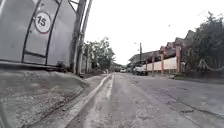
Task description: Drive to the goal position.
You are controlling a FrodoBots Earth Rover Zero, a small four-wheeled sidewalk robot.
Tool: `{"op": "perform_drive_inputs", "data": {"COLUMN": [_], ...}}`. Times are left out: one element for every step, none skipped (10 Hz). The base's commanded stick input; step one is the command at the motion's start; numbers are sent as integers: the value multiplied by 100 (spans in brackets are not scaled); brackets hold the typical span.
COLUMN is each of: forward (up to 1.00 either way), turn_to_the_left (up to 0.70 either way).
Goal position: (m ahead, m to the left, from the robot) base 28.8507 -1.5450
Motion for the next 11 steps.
{"op": "perform_drive_inputs", "data": {"forward": [5, 6, 6, 6, 6, 7, 7, 7, 11, 10, 60], "turn_to_the_left": [0, 0, 0, 0, 0, 0, 0, 0, 0, 0, 0]}}
